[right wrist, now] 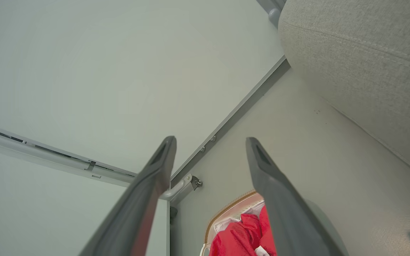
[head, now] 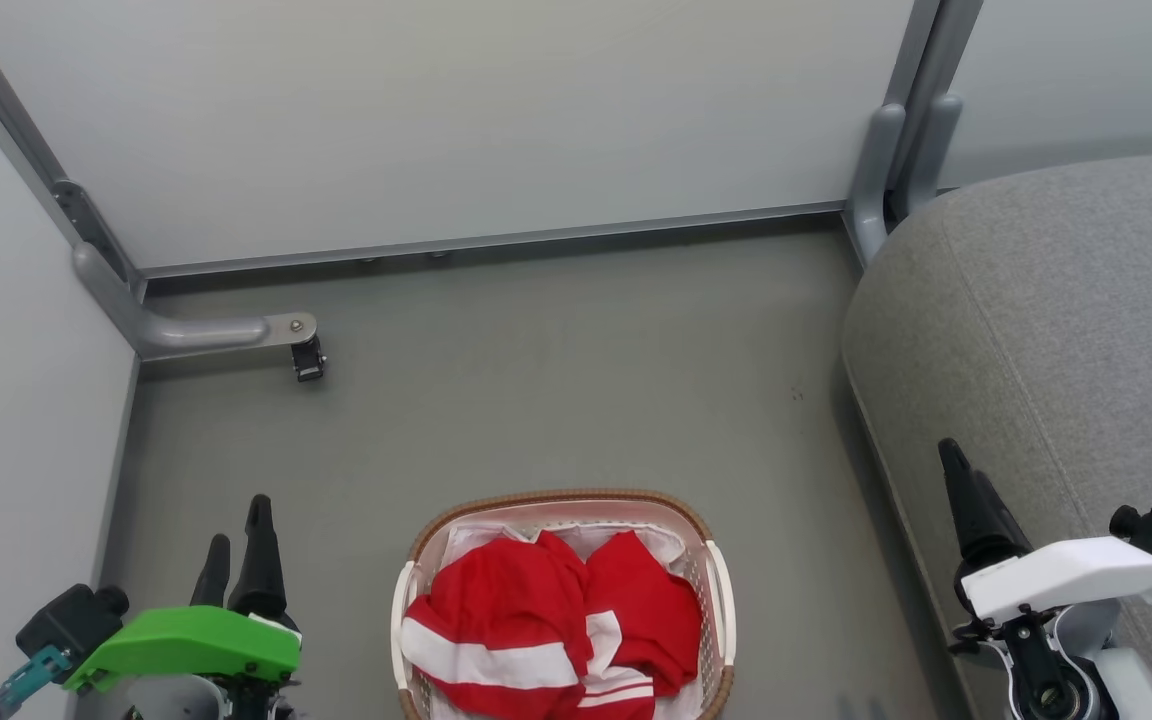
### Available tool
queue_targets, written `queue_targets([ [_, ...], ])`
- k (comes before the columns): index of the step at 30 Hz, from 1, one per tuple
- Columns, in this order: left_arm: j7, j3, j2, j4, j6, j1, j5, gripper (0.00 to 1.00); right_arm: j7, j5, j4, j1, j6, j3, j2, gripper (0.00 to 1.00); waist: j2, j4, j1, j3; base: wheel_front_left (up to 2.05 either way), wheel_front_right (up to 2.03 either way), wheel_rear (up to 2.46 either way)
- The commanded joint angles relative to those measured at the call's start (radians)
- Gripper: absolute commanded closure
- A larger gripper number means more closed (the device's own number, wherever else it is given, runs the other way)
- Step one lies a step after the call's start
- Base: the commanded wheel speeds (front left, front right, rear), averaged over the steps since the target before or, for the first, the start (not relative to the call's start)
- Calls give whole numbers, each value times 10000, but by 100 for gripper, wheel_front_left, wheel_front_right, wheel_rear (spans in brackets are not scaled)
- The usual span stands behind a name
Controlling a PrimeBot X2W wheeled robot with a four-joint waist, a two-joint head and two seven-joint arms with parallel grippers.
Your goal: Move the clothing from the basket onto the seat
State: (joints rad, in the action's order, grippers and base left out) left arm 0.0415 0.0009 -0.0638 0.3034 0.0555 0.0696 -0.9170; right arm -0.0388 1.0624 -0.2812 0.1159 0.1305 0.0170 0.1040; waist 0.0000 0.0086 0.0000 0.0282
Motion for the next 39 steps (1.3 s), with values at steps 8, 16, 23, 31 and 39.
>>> queue_targets([
  [8,345,-423,-259,33,-469,110,1323,0,-361,-1419,25,321,3,334,189,0,0,12,0,7,0,0,0],
  [16,595,-875,-421,34,-744,88,2351,0,-622,-2598,-110,356,3,662,369,0,0,35,0,51,0,0,0],
  [23,798,-1228,-499,166,-900,77,3140,0,-826,-3531,-271,431,3,965,457,0,0,50,0,119,0,0,0],
  [31,1023,-1371,-557,135,-1149,155,3956,0,-1051,-4394,-405,651,3,1201,570,0,0,48,0,309,0,0,0],
  [39,1225,-1494,-578,70,-1369,248,4809,0,-1251,-5304,-469,848,3,1198,576,0,0,52,0,480,0,0,0],
])
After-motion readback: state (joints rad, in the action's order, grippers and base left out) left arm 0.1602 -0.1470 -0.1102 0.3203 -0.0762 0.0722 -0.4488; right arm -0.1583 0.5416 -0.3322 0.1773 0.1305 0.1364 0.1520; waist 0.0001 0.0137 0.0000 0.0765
